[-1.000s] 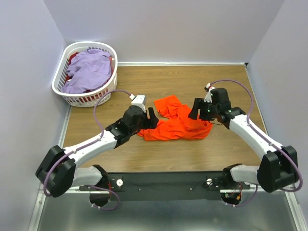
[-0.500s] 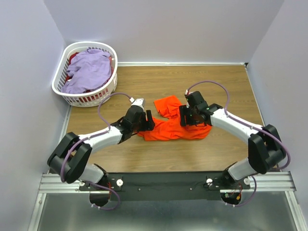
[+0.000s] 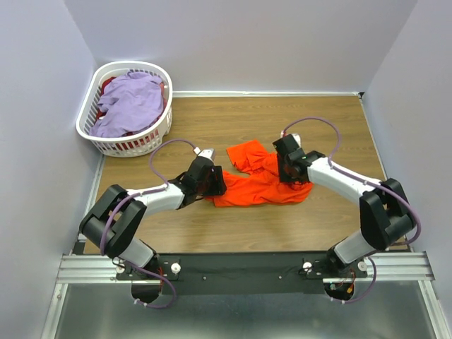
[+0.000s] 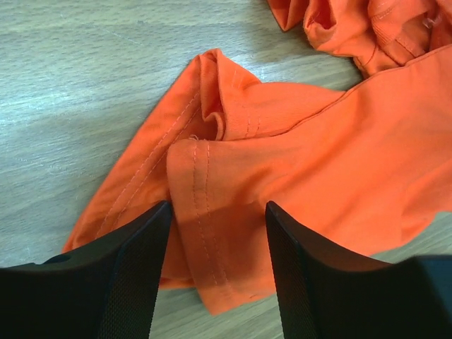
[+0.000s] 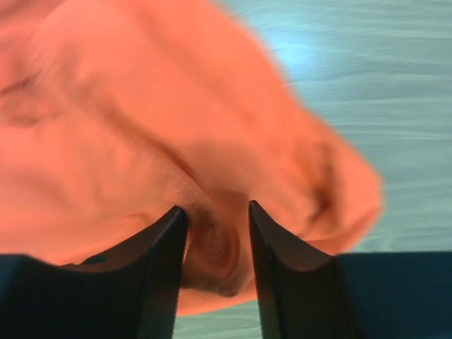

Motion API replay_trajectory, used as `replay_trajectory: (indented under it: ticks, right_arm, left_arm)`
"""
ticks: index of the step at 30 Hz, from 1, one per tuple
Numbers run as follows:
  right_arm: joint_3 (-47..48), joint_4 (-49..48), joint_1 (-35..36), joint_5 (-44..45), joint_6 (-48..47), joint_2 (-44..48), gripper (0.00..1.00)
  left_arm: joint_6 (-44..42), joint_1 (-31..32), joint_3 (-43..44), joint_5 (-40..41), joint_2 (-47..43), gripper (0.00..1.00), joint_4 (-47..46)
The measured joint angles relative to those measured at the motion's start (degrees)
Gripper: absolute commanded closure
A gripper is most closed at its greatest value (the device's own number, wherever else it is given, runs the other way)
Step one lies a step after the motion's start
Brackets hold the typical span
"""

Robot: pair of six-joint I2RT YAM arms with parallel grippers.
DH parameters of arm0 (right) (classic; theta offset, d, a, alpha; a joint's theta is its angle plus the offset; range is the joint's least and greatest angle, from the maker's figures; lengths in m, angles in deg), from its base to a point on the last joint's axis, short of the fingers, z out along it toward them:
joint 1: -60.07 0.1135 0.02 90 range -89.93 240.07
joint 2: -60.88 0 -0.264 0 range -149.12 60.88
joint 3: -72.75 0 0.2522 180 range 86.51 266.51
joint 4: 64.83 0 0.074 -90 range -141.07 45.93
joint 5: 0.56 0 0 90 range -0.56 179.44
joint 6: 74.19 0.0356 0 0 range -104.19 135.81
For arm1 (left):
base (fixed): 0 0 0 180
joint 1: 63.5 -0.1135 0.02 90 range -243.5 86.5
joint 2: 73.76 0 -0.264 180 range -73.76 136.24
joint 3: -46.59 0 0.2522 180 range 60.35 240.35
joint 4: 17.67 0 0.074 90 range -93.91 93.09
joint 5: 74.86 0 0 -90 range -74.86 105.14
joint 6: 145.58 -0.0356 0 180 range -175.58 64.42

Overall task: Fold and stack the t-shirts
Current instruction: Flatten the tshirt out

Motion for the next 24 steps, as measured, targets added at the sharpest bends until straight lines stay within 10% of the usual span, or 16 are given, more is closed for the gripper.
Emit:
replay_trajectory:
  ticks: [16, 24]
  right_arm:
    - [2.5, 0.3, -13.9, 1.6, 1.6, 6.3, 0.94]
    - [2.7, 0.4, -17.1, -0.8, 3.7, 9.0, 0.99]
  left_arm:
    - [-0.1, -0.1, 0.0, -2.6, 0.3, 0.59, -0.8]
    - [-0.1, -0.1, 0.0, -4.2, 1.3, 0.93, -2.1]
